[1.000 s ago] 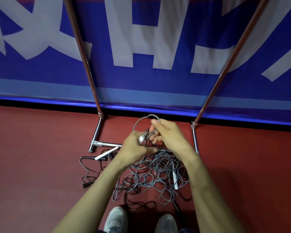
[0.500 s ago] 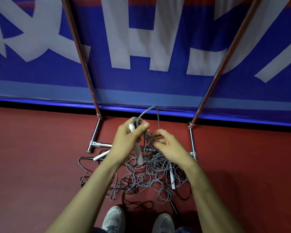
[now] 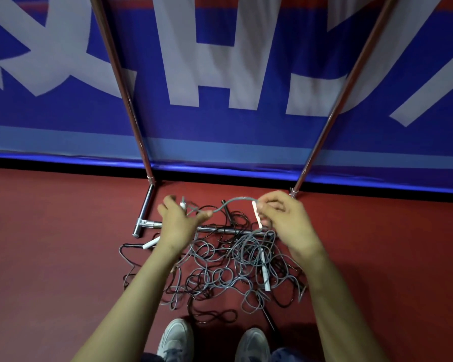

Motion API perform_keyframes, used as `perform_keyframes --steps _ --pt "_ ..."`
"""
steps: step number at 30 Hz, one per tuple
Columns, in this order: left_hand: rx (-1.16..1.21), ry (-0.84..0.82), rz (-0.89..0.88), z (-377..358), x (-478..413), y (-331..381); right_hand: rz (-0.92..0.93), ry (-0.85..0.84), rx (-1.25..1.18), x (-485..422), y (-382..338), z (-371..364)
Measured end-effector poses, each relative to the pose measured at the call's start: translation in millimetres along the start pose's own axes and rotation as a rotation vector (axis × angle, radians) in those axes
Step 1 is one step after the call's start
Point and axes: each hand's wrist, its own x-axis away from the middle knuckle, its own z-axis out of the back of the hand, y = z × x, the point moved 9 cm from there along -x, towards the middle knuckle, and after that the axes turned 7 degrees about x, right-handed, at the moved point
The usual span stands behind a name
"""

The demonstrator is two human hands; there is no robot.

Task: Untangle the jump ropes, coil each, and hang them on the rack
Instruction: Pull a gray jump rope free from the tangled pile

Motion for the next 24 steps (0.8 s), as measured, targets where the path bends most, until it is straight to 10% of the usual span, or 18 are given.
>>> perform_keyframes --steps 7,15,19,24 --pt "0.026 -0.518 -0.034 -69 14 4 -0.142 -0.073 -0.620 -8 -16 -19" --pt "-0.189 -0.148 -0.489 -58 14 42 -0.182 -0.092 -0.794 -15 -28 -26" --pt "-0.334 -0.286 -0.637 -76 22 52 -0.150 -0.059 -0.910 -20 -31 -20" --pt "0.216 -0.234 -0.404 -54 12 60 -0.089 -0.073 -0.490 -26 -19 -15"
